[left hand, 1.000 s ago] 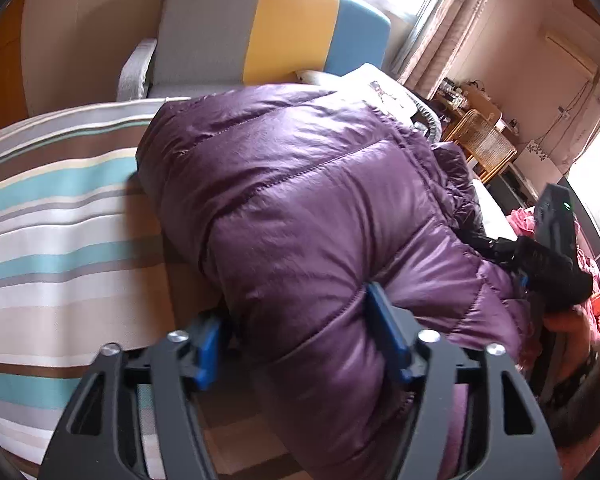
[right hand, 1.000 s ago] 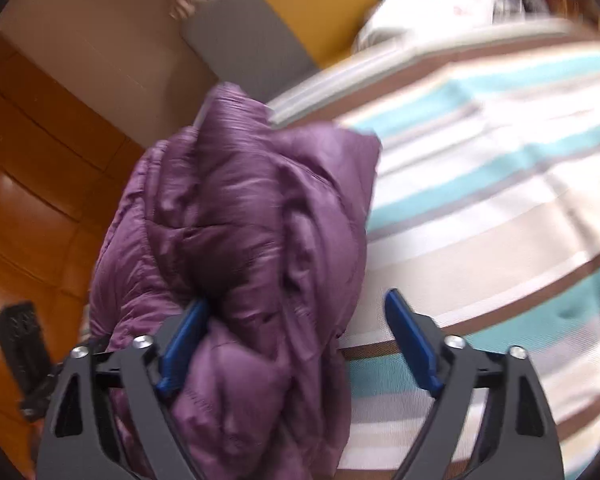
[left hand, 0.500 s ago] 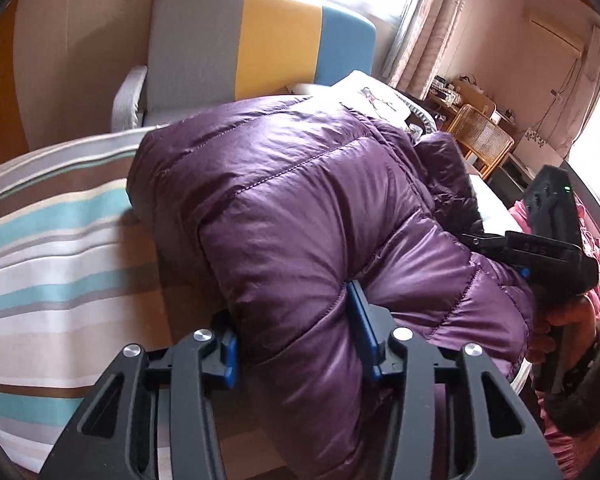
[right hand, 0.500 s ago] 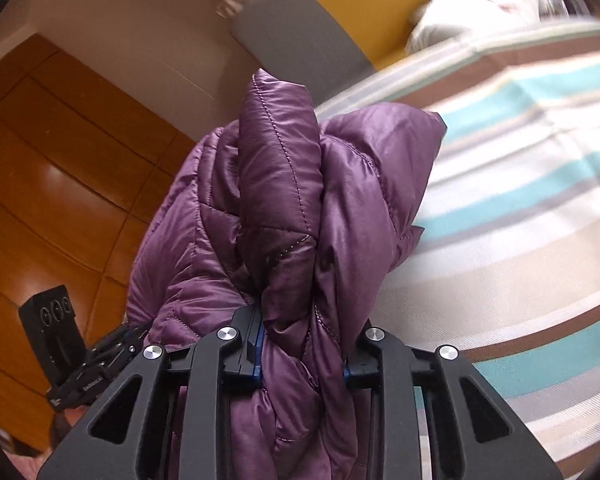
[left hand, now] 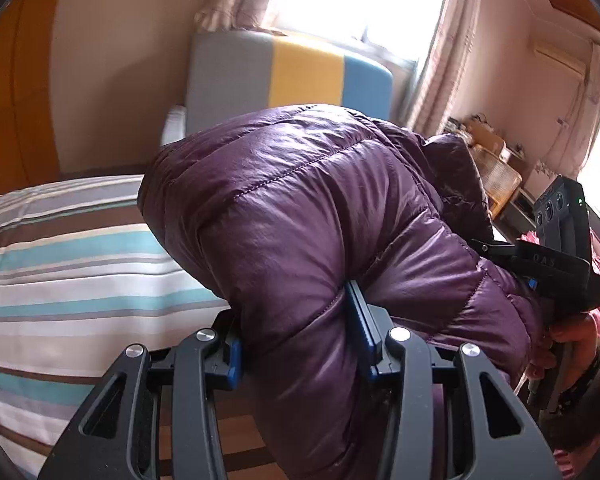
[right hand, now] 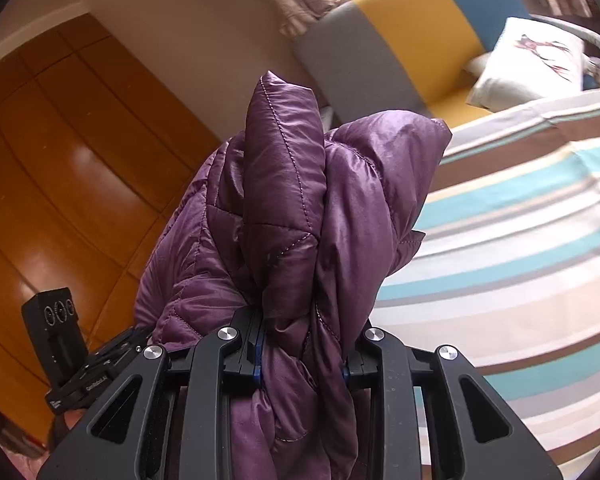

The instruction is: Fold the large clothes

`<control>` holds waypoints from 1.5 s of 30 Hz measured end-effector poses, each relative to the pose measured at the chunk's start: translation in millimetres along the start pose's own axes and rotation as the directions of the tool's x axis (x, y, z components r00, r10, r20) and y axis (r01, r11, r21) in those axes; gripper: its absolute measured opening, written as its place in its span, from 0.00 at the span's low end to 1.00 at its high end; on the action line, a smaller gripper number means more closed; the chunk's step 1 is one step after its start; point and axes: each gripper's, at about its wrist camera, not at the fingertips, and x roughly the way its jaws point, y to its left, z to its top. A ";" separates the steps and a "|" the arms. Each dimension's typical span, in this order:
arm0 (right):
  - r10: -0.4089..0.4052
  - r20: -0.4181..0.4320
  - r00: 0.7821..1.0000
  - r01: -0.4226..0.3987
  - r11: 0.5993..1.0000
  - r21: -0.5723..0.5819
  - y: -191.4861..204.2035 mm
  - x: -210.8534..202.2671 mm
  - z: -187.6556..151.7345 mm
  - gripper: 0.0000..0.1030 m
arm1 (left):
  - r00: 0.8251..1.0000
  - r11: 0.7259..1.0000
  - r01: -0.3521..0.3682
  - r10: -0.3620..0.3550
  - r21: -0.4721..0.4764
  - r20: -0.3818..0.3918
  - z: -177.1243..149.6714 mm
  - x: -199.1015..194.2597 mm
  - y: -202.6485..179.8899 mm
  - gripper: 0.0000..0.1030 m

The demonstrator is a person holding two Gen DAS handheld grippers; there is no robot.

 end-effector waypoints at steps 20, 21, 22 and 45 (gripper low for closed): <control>0.032 -0.147 0.989 -0.046 0.995 -0.091 48.1 135.3 8.2 0.25 | 0.983 0.971 -0.177 0.183 -0.162 0.028 -15.4 -27.2 135.0 0.42; 0.027 -0.153 0.988 -0.042 0.995 -0.096 50.3 131.3 1.6 0.25 | 0.982 0.969 -0.180 0.186 -0.170 0.021 -16.7 -23.6 139.2 0.42; 0.017 -0.162 0.987 -0.034 0.994 -0.103 49.2 135.6 1.2 0.25 | 0.982 0.967 -0.183 0.188 -0.175 0.015 -20.5 -21.7 140.3 0.42; -0.228 -0.120 0.966 0.197 0.954 -0.224 87.1 158.0 -43.7 0.46 | 0.965 0.940 -0.259 0.263 -0.224 -0.011 -56.6 -1.5 142.4 0.58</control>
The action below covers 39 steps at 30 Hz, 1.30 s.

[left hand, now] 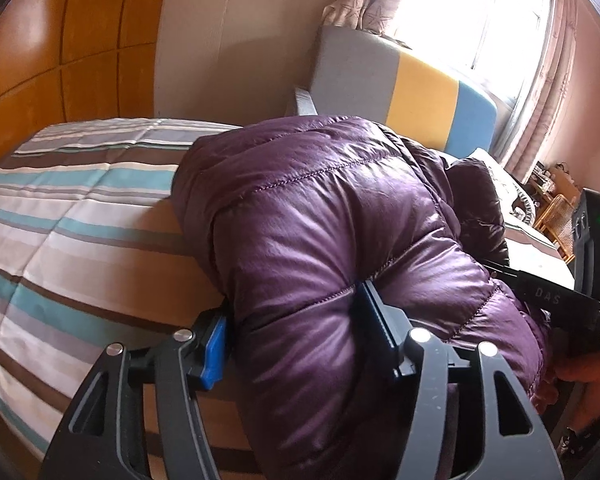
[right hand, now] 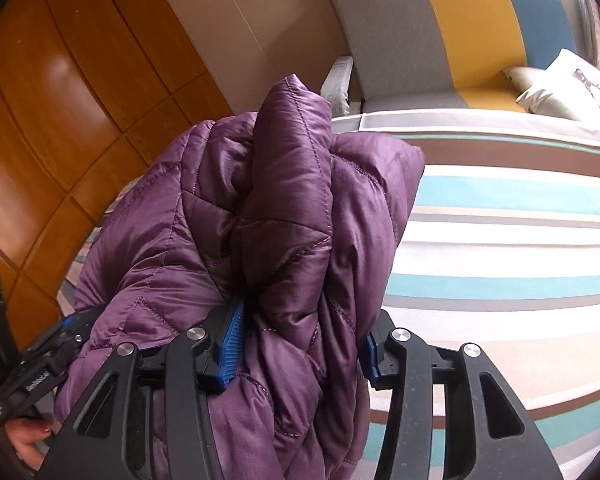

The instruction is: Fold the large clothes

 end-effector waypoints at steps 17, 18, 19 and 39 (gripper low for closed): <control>-0.191 0.023 0.981 0.192 0.980 -0.047 1.1 -41.4 -46.4 0.68 | 0.997 0.986 -0.080 0.079 0.145 0.012 -32.8 -29.9 -18.0 0.68; -0.192 0.008 0.981 0.192 0.981 -0.039 -2.0 -37.0 -51.3 0.68 | 0.997 0.986 -0.079 0.079 0.145 0.002 -34.1 -26.6 -17.8 0.69; -0.188 0.003 0.982 0.188 0.982 -0.030 -4.3 -33.6 -54.3 0.68 | 0.997 0.987 -0.073 0.075 0.141 -0.009 -36.4 -22.3 -16.5 0.69; -0.222 0.171 0.960 0.225 0.974 -0.001 28.6 -81.6 -2.5 0.68 | 0.987 0.989 -0.143 0.142 0.018 0.077 -1.3 -57.4 -14.2 0.95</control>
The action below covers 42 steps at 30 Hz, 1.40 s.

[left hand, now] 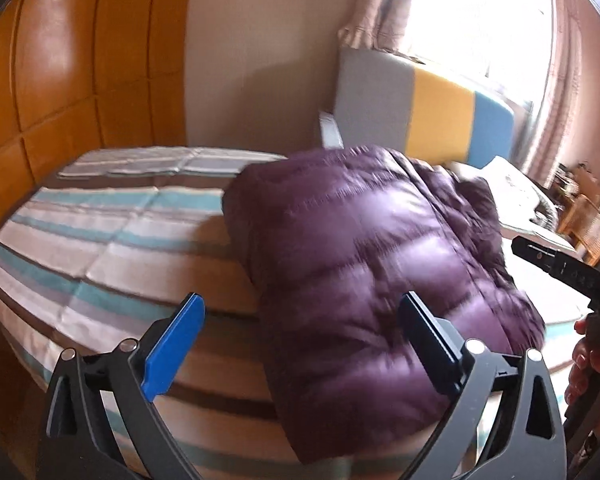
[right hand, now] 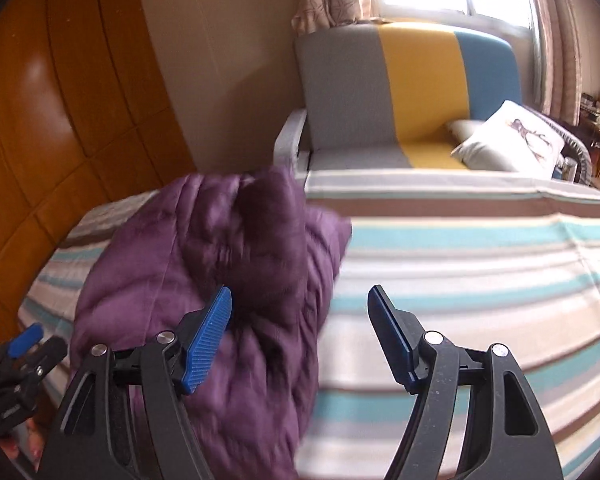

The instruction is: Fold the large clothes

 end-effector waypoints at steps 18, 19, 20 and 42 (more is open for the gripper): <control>-0.125 -0.162 0.979 0.131 0.991 0.031 -24.9 62.0 1.5 0.73 | 0.993 0.996 -0.028 0.038 0.085 -0.114 16.1 64.6 -10.0 0.95; -0.094 -0.135 0.986 0.101 0.994 0.045 -24.7 46.4 1.4 0.77 | 0.995 0.994 -0.033 0.042 0.100 -0.090 14.0 52.4 -11.3 0.98; -0.077 -0.118 0.990 0.084 0.995 0.052 -23.5 35.8 -0.4 0.81 | 0.996 0.993 -0.042 0.051 0.107 -0.077 13.4 45.4 -12.0 0.98; 0.017 0.027 0.999 -0.015 0.996 -0.085 21.9 -109.6 -81.8 0.97 | 0.988 0.987 -0.155 0.156 0.029 -0.010 -54.8 -95.5 -7.9 0.98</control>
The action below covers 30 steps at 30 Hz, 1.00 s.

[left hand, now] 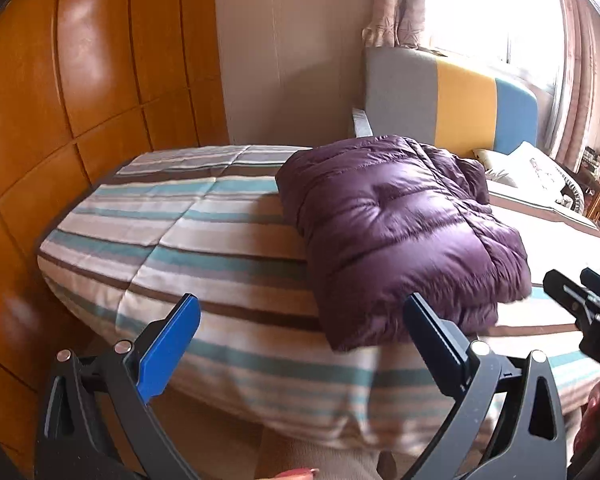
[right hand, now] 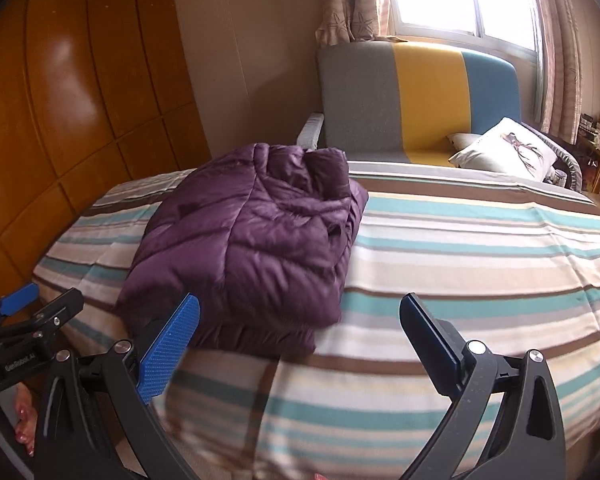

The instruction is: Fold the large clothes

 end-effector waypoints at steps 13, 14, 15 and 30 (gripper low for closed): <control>-0.004 0.002 1.000 0.004 1.000 -0.024 7.4 -16.1 -25.1 0.97 | 0.999 0.999 0.039 -0.039 -0.008 -0.033 -25.4 -14.0 -2.3 0.98; -0.001 0.005 1.000 0.001 1.000 -0.028 8.2 -16.8 -25.1 0.97 | 0.999 0.999 0.039 -0.039 -0.011 -0.031 -25.1 -14.6 -1.9 0.98; 0.000 0.005 1.000 0.000 1.000 -0.031 9.4 -17.1 -25.1 0.97 | 0.999 0.999 0.041 -0.041 -0.013 -0.029 -24.8 -15.2 -1.9 0.98; -0.008 -0.001 1.000 0.008 0.999 -0.038 11.1 -15.4 -26.3 0.97 | 0.999 0.999 0.038 -0.038 -0.005 -0.020 -25.3 -13.9 -2.0 0.98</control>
